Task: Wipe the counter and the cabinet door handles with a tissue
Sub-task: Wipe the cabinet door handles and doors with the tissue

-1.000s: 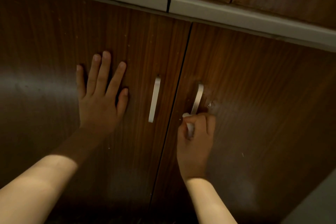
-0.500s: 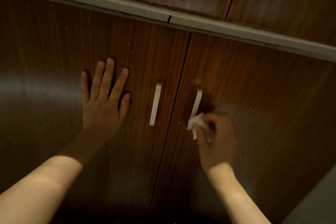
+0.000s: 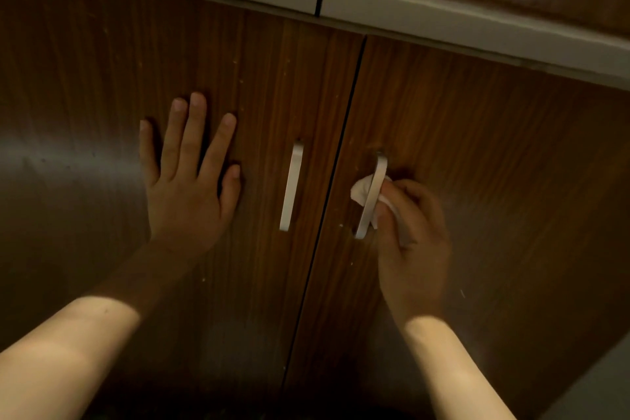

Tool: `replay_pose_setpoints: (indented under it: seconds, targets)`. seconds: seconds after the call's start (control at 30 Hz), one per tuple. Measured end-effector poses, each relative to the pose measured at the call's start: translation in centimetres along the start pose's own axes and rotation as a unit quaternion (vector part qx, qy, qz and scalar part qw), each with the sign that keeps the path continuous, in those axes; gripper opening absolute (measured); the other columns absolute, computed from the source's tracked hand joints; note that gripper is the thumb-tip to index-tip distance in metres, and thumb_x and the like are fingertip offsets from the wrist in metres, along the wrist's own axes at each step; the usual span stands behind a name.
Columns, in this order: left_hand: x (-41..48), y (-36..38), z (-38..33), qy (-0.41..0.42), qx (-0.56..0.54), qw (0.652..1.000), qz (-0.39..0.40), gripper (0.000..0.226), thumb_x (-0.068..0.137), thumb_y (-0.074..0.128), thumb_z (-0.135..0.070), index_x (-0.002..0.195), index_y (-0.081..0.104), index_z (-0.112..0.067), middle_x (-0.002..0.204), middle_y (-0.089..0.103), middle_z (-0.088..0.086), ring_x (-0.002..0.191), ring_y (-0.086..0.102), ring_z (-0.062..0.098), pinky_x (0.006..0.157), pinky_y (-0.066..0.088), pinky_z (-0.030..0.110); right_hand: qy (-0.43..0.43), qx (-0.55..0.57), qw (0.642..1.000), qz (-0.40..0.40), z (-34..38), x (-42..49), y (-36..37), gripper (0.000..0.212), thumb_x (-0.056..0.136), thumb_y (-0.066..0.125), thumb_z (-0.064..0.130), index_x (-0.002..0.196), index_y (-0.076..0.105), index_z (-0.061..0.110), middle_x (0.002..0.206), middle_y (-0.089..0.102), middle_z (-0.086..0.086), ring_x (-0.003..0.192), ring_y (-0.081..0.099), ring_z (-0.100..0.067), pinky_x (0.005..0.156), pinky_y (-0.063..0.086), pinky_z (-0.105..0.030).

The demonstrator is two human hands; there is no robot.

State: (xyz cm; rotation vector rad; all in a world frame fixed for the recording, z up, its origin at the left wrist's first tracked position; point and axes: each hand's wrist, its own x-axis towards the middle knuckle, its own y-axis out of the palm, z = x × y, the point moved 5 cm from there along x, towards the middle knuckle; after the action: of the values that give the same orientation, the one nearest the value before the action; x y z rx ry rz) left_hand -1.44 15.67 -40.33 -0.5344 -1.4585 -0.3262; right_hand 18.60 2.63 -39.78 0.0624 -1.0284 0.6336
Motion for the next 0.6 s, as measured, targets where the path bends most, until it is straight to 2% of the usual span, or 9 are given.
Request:
replay_pose_setpoints:
  seconds: [0.07,0.13,0.27,0.33,0.4,0.47,0.5,0.53,0.6]
  targets:
    - [0.0,0.0,-0.1,0.001,0.005,1.0,-0.008,0.049,0.098,0.032,-0.032,0.144,0.022,-0.018,0.148,0.027,0.019,0.144,0.0,0.017,0.118,-0.002,0.042,0.016,0.013,1.0,0.013,0.0,-0.2,0.1,0.028,0.085,0.05,0.017,0.108,0.052,0.032,0.105,0.046,0.017,0.099,0.041,0.021,0.083,0.033,0.005]
    - [-0.1,0.0,-0.1,0.0,0.0,1.0,-0.013,0.049,0.098,0.032,-0.032,0.144,0.023,-0.018,0.148,0.027,0.019,0.143,0.002,0.018,0.118,-0.001,0.043,0.041,0.017,0.999,0.032,0.0,-0.3,0.1,0.027,0.086,0.051,0.014,0.105,0.053,0.033,0.102,0.047,0.015,0.095,0.041,0.023,0.081,0.033,0.006]
    - [-0.1,0.0,-0.1,0.001,-0.004,1.0,-0.018,0.049,0.098,0.031,-0.033,0.143,0.025,-0.017,0.147,0.027,0.019,0.143,0.003,0.018,0.117,0.002,0.044,0.091,-0.024,0.988,0.126,-0.2,-0.7,0.4,0.035,0.086,0.051,0.006,0.082,0.051,0.041,0.096,0.046,0.013,0.082,0.039,0.031,0.071,0.029,0.012]
    - [-0.1,0.0,-0.1,-0.001,-0.005,1.0,-0.02,0.048,0.098,0.032,-0.033,0.143,0.025,-0.017,0.147,0.027,0.019,0.143,0.004,0.018,0.117,0.002,0.044,0.099,-0.044,0.98,0.168,-0.2,-1.0,0.7,0.042,0.087,0.049,0.007,0.075,0.047,0.047,0.091,0.043,0.017,0.08,0.042,0.027,0.07,0.028,0.013]
    - [-0.1,-0.1,-0.1,-0.001,-0.006,1.0,-0.022,0.048,0.098,0.033,-0.032,0.143,0.026,-0.017,0.147,0.028,0.02,0.143,0.004,0.018,0.117,0.002,0.044,0.106,-0.065,0.972,0.2,0.0,-0.9,0.8,0.045,0.089,0.047,0.009,0.071,0.044,0.05,0.09,0.041,0.019,0.076,0.045,0.014,0.068,0.03,0.012]
    - [-0.1,-0.1,-0.1,0.001,-0.009,1.0,-0.021,0.048,0.098,0.033,-0.032,0.143,0.025,-0.017,0.147,0.028,0.02,0.143,0.004,0.018,0.117,0.002,0.045,0.1,-0.1,0.965,0.219,0.1,-0.7,0.8,0.038,0.09,0.046,0.01,0.074,0.051,0.044,0.094,0.042,0.013,0.071,0.043,0.008,0.063,0.033,0.009]
    - [-0.1,-0.1,-0.1,0.002,-0.008,1.0,-0.022,0.048,0.098,0.033,-0.032,0.143,0.025,-0.017,0.147,0.029,0.021,0.143,0.004,0.018,0.117,0.002,0.045,0.102,-0.116,0.961,0.23,0.2,-0.5,0.9,0.03,0.09,0.046,0.011,0.082,0.057,0.037,0.098,0.043,0.01,0.07,0.044,0.005,0.061,0.035,0.006]
    - [-0.1,-0.1,-0.1,0.003,-0.005,1.0,-0.022,0.049,0.098,0.034,-0.032,0.144,0.024,-0.018,0.147,0.029,0.021,0.143,0.004,0.018,0.117,0.003,0.045,0.109,-0.13,0.956,0.239,0.2,-0.4,1.0,0.022,0.091,0.045,0.011,0.092,0.06,0.027,0.103,0.046,0.006,0.071,0.045,0.001,0.061,0.036,0.003]
    - [-0.1,0.0,0.0,0.004,0.004,1.0,-0.025,0.049,0.098,0.034,-0.032,0.144,0.023,-0.018,0.147,0.03,0.021,0.143,0.004,0.018,0.117,0.004,0.046,0.139,-0.153,0.945,0.253,0.3,0.0,1.1,0.018,0.091,0.045,0.011,0.102,0.058,0.012,0.111,0.047,-0.003,0.08,0.046,-0.009,0.073,0.038,-0.009]
